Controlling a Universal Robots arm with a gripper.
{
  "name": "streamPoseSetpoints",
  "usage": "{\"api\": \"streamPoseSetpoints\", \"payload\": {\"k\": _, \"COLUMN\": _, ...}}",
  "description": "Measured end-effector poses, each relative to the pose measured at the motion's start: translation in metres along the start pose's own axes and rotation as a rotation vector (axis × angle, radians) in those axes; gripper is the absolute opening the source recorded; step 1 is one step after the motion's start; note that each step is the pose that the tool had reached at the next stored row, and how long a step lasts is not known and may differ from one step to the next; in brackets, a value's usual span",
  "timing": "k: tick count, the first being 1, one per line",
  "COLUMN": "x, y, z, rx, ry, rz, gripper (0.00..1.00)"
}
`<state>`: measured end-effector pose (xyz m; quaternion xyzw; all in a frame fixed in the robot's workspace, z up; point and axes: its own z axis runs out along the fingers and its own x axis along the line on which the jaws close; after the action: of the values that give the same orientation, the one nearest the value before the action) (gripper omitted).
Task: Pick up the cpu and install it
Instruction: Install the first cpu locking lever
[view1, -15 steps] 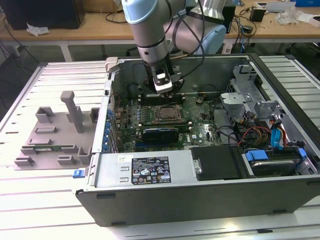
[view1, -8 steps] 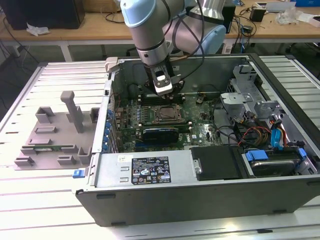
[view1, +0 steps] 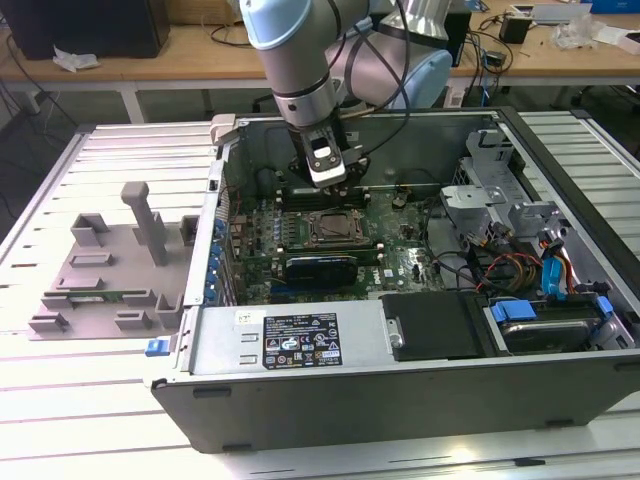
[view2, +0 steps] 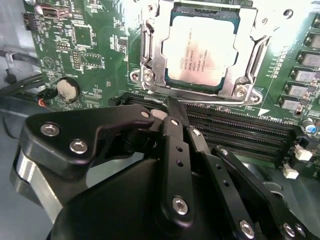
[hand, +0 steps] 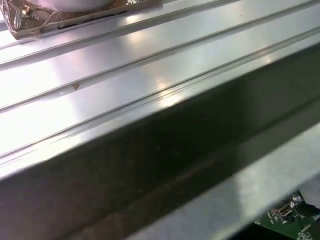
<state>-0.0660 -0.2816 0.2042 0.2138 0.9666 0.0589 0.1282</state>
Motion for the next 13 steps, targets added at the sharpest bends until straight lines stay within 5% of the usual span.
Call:
{"api": "streamPoseSetpoints", "payload": {"k": 2, "x": 0.0, "y": 0.0, "z": -0.0001, "rx": -0.0003, "ry": -0.0003, "rz": 0.0, "gripper": 0.11}}
{"api": "streamPoseSetpoints", "payload": {"k": 6, "x": 0.0011, "y": -0.0007, "z": 0.0019, "rx": -0.0077, "ry": -0.0165, "rz": -0.001, "gripper": 0.11}}
{"api": "streamPoseSetpoints", "payload": {"k": 13, "x": 0.0021, "y": -0.0019, "z": 0.0056, "rx": -0.0118, "ry": -0.0282, "rz": -0.002, "gripper": 0.11}}
